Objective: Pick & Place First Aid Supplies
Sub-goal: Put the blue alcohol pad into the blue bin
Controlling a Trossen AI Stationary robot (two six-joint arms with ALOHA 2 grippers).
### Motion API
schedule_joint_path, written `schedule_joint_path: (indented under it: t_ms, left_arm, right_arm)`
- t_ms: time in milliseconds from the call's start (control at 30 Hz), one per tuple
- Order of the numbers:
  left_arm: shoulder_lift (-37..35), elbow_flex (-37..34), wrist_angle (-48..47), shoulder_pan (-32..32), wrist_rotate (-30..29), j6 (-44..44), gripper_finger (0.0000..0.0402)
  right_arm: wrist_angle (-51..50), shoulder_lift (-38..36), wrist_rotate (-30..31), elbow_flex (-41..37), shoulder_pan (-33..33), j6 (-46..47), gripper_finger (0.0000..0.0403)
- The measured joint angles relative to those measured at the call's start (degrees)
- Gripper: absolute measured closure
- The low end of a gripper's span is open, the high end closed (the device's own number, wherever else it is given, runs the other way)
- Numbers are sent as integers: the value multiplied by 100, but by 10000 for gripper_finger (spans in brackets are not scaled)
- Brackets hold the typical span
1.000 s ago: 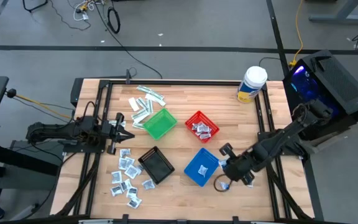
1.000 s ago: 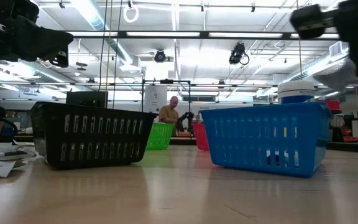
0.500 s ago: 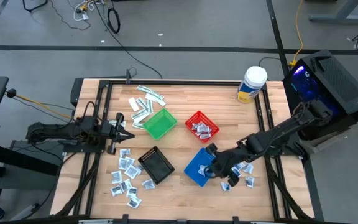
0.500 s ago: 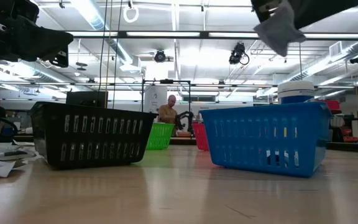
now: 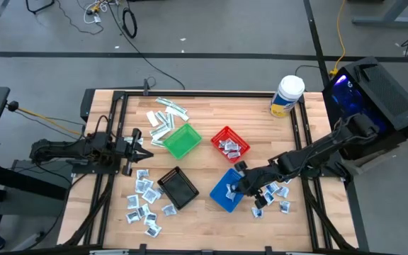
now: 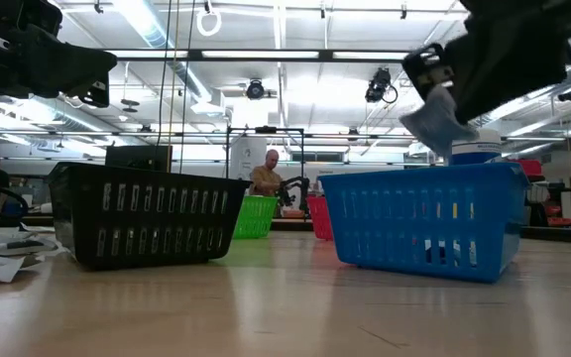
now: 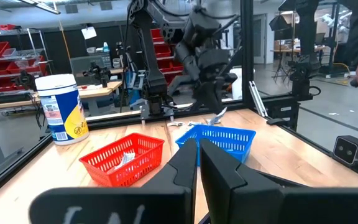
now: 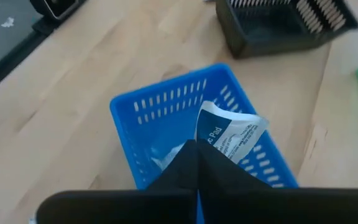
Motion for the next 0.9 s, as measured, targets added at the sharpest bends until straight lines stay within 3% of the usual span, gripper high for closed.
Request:
schedule_joint_path:
  t_ms: [567,900]
  left_arm:
    - [0,-2,0,0,0,1,376]
    - [1,-2,1,2,0,0,376]
  right_arm:
    - [231,0,7,-178,2,145,369]
    - [-521,-285,10,351,13,260,368]
